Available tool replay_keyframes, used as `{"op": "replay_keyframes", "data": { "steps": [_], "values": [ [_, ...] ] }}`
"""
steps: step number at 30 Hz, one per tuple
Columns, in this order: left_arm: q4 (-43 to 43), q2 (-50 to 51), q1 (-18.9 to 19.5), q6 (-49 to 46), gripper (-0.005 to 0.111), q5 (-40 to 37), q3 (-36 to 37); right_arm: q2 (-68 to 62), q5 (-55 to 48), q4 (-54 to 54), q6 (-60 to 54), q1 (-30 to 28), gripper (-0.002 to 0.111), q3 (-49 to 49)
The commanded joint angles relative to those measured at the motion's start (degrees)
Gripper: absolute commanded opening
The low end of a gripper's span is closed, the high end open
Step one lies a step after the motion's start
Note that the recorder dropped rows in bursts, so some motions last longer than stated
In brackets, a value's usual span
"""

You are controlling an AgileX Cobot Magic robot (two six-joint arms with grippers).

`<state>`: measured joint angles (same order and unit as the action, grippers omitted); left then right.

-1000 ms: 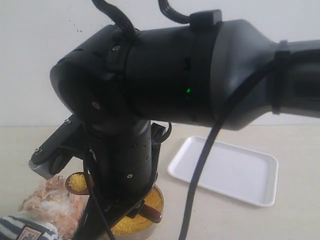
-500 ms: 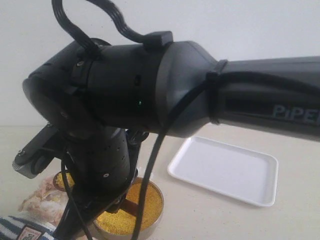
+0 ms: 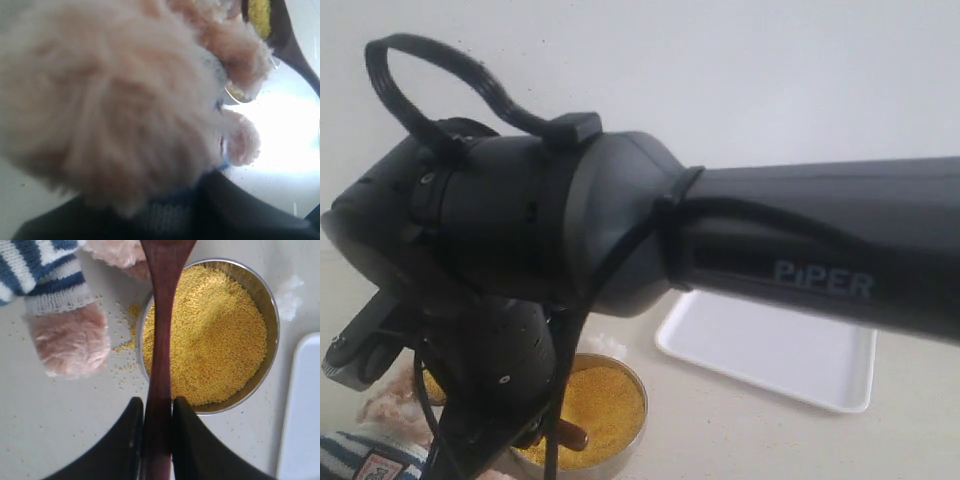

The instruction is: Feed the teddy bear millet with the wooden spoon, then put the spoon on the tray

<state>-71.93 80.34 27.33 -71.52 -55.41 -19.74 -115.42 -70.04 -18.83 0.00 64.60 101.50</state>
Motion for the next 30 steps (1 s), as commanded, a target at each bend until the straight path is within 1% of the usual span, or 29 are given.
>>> {"op": "replay_keyframes", "data": {
  "steps": [1, 4, 9, 25, 30],
  "values": [
    [-1.1, -0.5, 0.2, -0.2, 0.004, -0.9, 0.2, -1.1, 0.1, -1.4, -0.5, 1.1, 0.008, 0.4],
    [-1.1, -0.5, 0.2, -0.2, 0.004, -0.9, 0.2, -1.4, 0.1, -2.8, -0.5, 1.7, 0.008, 0.4],
    [-1.1, -0.5, 0.2, -0.2, 0.004, -0.9, 0.2, -1.8, 0.1, -8.8, -0.5, 3.3, 0.008, 0.4],
    [-1.1, -0.5, 0.2, -0.2, 0.004, -0.9, 0.2, -3.3, 0.1, -19.1, 0.4, 6.7, 0.008, 0.3],
    [-1.1, -0.5, 0.2, -0.2, 0.004, -0.9, 0.2, -3.3, 0.1, -19.6, 0.5, 7.2, 0.008, 0.3]
  ]
}}
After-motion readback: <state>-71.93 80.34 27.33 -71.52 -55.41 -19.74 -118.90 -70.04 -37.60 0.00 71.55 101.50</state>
